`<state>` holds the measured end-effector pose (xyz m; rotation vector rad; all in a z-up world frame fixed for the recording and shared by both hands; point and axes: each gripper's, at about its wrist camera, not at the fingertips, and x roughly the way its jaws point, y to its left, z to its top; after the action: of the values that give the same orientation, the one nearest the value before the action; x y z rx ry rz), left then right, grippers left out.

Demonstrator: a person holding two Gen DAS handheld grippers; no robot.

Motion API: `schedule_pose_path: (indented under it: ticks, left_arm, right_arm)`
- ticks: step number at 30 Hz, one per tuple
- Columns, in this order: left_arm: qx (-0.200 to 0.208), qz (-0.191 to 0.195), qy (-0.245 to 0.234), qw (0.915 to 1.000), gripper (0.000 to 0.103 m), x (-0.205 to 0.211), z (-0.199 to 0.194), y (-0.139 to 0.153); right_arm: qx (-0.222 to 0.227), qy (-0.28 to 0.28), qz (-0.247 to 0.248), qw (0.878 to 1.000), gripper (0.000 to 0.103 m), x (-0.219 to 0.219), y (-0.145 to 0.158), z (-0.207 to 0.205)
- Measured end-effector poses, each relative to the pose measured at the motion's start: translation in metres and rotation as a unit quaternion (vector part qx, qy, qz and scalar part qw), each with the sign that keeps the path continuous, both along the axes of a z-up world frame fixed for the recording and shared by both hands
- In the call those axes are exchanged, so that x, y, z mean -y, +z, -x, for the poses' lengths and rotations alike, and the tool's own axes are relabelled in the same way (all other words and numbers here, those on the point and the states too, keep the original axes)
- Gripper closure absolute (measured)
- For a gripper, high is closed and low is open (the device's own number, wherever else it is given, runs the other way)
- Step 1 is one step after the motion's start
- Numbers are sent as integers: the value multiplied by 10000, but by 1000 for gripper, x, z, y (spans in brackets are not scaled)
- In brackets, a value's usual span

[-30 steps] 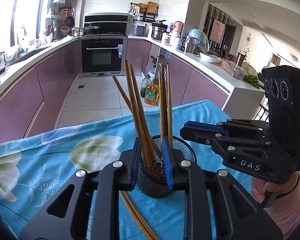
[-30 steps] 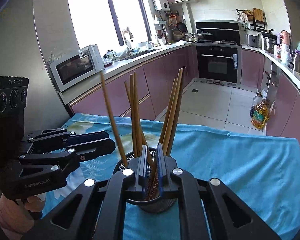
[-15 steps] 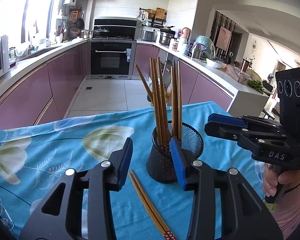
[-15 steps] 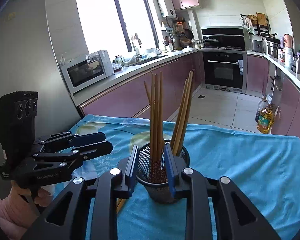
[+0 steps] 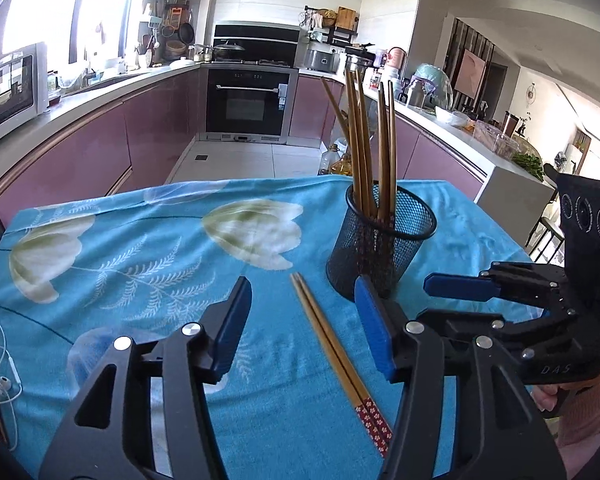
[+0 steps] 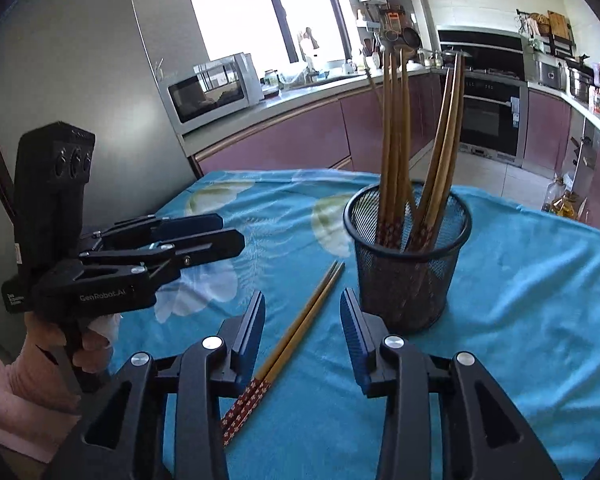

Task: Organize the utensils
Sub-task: 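Move the left gripper to the last chopsticks and close on one while the right gripper grasps the other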

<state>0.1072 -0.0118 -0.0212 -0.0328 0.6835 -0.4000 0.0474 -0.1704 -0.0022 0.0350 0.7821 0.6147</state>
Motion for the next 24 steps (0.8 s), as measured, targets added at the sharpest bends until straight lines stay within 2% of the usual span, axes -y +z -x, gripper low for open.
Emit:
schedule_pose_path:
  ticks: [7, 24]
  left_arm:
    - [-254, -68, 87, 9996, 49, -7, 12, -25]
    - [-592, -125, 27, 9982, 49, -3, 25, -54]
  right_arm:
    - [-377, 91, 260, 9989, 65, -18, -32, 11]
    - [-424, 73, 630, 9971, 65, -30, -53, 29]
